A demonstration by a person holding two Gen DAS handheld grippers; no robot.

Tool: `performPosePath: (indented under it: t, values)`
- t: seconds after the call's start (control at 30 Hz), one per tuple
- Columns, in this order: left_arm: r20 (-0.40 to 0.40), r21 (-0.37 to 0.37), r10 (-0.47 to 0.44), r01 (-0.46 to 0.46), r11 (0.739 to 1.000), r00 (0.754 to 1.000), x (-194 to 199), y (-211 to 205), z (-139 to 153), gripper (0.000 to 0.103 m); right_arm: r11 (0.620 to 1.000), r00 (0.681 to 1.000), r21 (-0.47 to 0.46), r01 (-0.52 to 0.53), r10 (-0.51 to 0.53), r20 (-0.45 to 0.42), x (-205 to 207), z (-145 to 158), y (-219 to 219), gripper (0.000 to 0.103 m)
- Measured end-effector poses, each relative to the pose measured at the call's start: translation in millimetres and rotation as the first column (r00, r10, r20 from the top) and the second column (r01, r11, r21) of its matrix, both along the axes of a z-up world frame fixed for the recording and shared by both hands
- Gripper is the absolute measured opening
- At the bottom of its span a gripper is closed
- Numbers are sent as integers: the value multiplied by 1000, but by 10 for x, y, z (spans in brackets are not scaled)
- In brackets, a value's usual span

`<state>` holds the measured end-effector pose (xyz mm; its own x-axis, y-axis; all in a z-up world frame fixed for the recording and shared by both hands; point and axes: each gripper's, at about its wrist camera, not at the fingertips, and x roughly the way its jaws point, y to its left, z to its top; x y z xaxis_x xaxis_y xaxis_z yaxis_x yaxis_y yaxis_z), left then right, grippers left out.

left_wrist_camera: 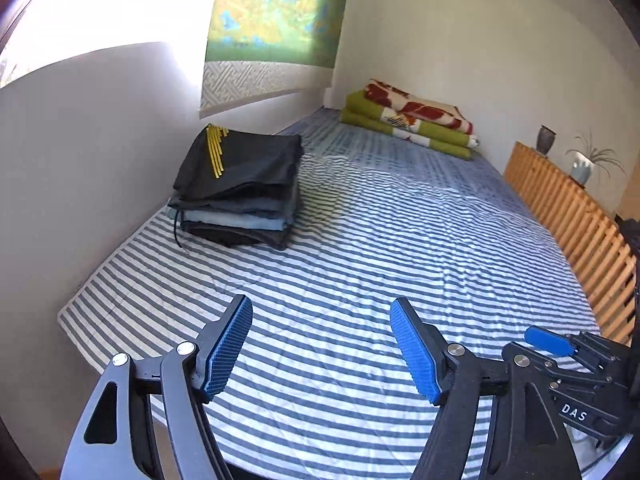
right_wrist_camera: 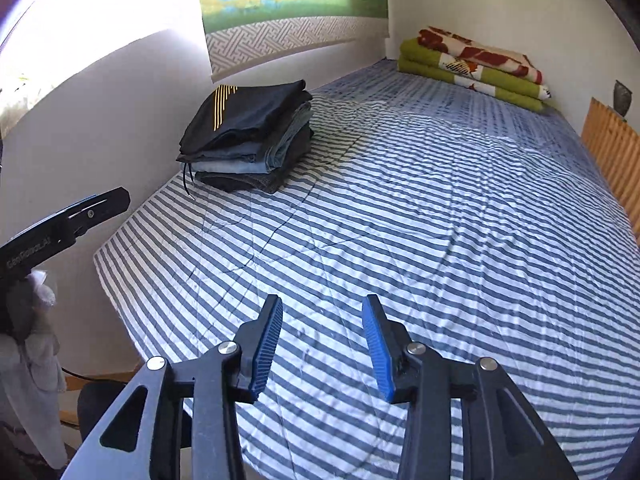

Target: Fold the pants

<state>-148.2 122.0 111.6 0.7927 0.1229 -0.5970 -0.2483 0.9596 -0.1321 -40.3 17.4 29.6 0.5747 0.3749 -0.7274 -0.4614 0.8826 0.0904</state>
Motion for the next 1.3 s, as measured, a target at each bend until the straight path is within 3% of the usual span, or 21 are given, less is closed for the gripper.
performPosePath:
  t: [0.3, 0.37, 0.47, 0.6, 0.9, 1.3]
  values:
    - [35, 48, -162, 160, 986, 986, -817, -1160, 236, 84, 986, 982, 26, 165, -167, 91, -828, 148, -889, 45]
    - [35, 86, -161, 158, 984, 986, -943, -1301, 239, 91, 981, 975, 15, 194, -195, 111, -960, 140, -976, 54]
    - [19, 74, -172, 170, 983, 985, -1097, -1408, 148, 94, 973, 963, 18, 232, -232, 140, -1175, 83, -1072, 61]
    - [-27, 80, -139, 141, 987, 990, -1143, -1309, -112, 95, 976, 970, 14, 217, -218, 110, -1358, -76, -1056, 61]
    - [-102, 12, -41, 43, 999, 994, -1043, -894, -635, 95, 975, 971, -6, 221, -220, 93, -1428, -291, -1008, 67]
    - [-115, 14, -49, 51, 999, 992, -785, -814, -663, 95, 960, 958, -39, 278, -274, 78, -1223, -440, -1048, 70]
